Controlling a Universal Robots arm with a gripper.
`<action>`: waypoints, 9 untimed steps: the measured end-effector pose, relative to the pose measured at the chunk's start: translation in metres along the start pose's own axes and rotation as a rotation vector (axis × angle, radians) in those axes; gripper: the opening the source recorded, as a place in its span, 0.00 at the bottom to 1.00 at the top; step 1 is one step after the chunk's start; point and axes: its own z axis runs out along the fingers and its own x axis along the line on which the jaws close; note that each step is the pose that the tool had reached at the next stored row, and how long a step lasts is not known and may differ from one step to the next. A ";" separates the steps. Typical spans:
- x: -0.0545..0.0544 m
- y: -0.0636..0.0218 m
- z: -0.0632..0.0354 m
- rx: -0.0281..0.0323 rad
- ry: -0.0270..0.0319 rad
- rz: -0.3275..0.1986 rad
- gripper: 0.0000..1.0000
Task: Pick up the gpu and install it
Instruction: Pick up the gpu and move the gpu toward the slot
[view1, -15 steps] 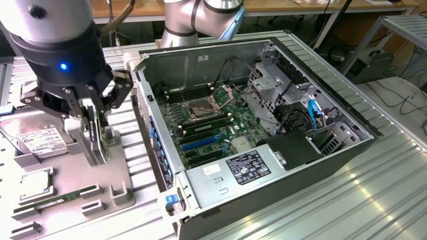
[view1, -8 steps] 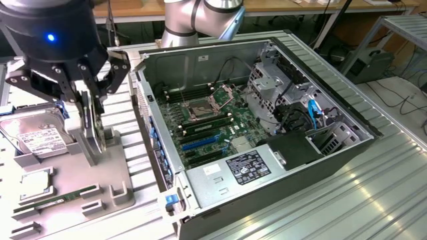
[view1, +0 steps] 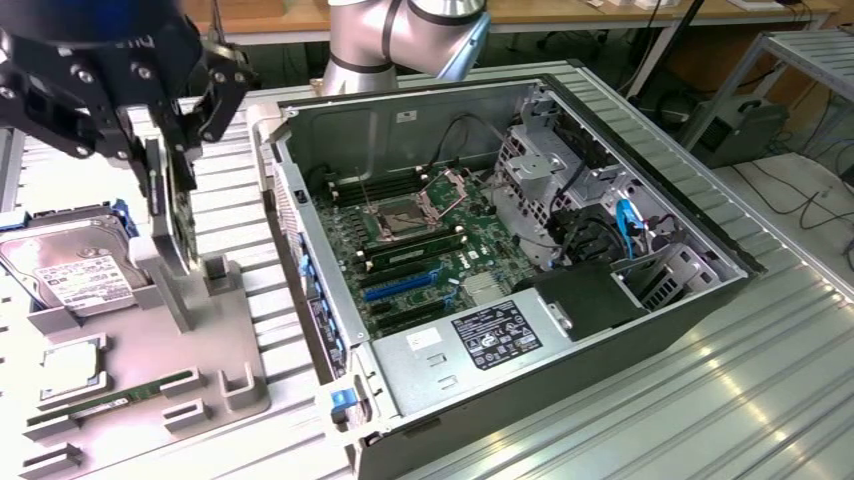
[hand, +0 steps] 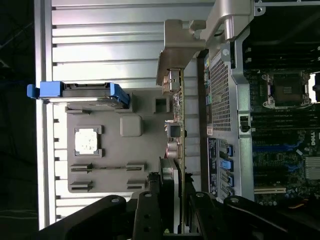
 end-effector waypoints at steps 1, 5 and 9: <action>0.000 0.0005 -0.0048 -0.0002 -0.0002 0.000 0.28; 0.000 0.0023 -0.0257 0.0000 -0.0001 0.000 0.28; 0.000 0.0024 -0.0258 -0.0001 -0.0001 0.000 0.28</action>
